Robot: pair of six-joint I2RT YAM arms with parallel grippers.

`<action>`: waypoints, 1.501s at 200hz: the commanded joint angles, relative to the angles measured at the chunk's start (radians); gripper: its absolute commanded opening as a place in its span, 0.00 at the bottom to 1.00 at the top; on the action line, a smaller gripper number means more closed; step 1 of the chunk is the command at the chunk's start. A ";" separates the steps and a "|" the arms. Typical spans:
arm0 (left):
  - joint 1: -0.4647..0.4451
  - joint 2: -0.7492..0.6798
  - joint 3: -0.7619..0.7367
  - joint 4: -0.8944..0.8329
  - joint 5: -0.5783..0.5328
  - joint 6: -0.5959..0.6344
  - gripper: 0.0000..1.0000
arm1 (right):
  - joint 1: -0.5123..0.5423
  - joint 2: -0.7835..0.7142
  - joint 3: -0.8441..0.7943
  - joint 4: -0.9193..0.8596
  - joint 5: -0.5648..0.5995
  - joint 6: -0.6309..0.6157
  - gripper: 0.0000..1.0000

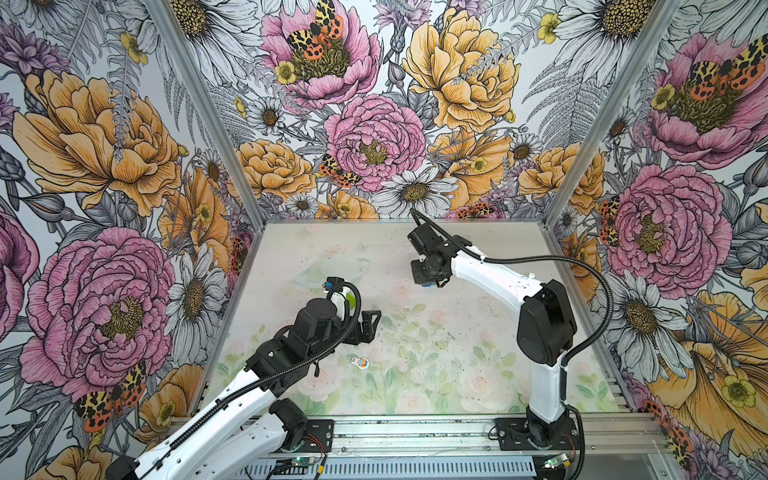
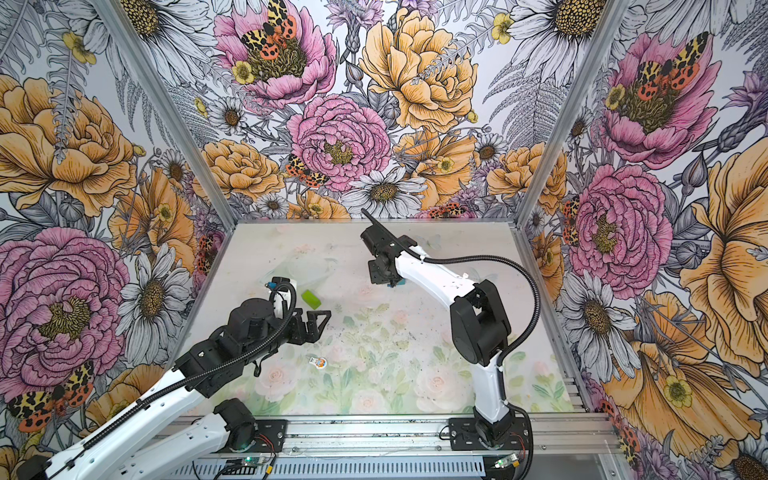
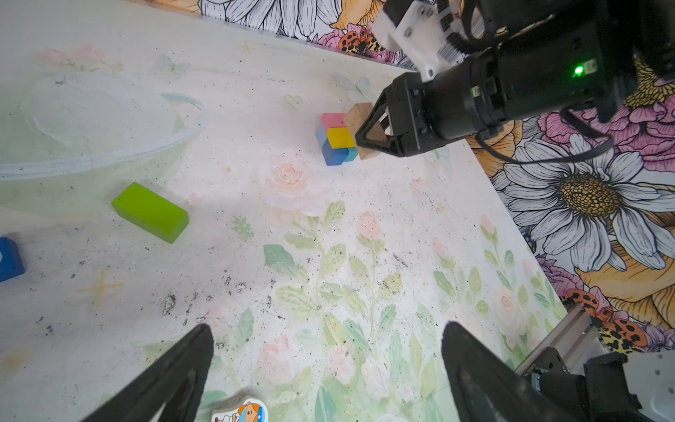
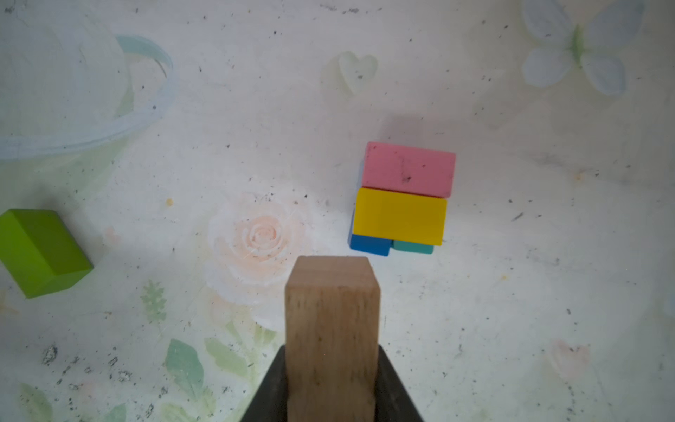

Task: Build the wood block tower
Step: 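Carry the wooden block with the right gripper over the block stack, then lower the wooden block onto the pink and yellow blocks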

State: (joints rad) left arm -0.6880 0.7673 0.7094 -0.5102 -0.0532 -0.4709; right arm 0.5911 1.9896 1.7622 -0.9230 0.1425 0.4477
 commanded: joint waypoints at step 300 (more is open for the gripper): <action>0.159 0.240 0.114 0.152 0.191 0.089 0.99 | -0.133 0.288 0.291 -0.076 -0.079 -0.064 0.28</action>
State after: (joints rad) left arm -0.5407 1.0065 0.8043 -0.3901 0.1181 -0.4076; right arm 0.4633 2.2551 2.0136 -0.9993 0.0738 0.3969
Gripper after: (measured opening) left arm 0.988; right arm 0.315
